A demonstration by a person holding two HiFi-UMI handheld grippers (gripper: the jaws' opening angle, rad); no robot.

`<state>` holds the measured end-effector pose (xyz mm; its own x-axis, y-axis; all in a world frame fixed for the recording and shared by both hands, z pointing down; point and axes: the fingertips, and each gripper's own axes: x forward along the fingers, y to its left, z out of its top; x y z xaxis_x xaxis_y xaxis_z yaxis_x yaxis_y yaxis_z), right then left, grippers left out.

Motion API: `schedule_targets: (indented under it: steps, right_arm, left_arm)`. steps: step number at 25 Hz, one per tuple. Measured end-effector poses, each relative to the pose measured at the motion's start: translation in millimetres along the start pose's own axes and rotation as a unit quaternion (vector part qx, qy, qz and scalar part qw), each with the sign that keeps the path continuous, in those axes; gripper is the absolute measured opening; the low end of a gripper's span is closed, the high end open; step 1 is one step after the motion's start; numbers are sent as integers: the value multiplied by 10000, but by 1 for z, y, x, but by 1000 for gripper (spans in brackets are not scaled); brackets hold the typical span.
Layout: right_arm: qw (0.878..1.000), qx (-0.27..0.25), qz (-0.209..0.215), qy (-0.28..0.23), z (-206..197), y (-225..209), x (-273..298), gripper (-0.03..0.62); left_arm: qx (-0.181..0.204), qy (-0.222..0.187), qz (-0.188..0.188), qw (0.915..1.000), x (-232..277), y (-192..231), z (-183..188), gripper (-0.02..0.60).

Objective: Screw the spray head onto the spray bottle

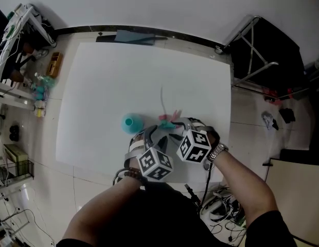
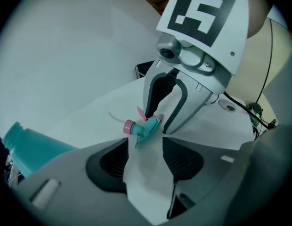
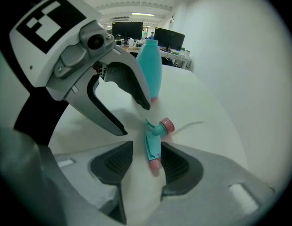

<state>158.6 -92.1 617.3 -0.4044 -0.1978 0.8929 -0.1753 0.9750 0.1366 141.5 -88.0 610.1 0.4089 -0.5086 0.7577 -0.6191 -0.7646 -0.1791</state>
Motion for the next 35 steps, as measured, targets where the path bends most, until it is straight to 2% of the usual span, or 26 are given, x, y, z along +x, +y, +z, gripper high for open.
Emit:
schedule_targets:
  steps: [10, 18, 27, 35]
  right_arm:
    - [9989, -423, 193, -32, -8, 4, 2, 170]
    - [9978, -624, 215, -110, -13, 1, -2, 147]
    - [9982, -555, 159, -139, -14, 0, -3, 146]
    - [9984, -435, -44, -351, -7, -4, -19, 146]
  left_arm:
    - [-432, 323, -136, 9985, 17, 7, 0, 234]
    - [-264, 353, -227, 9988, 21, 2, 6, 115]
    - [-136, 310, -279, 9990, 22, -2, 6, 57]
    - [-219, 152, -373, 9989, 12, -5, 11, 44]
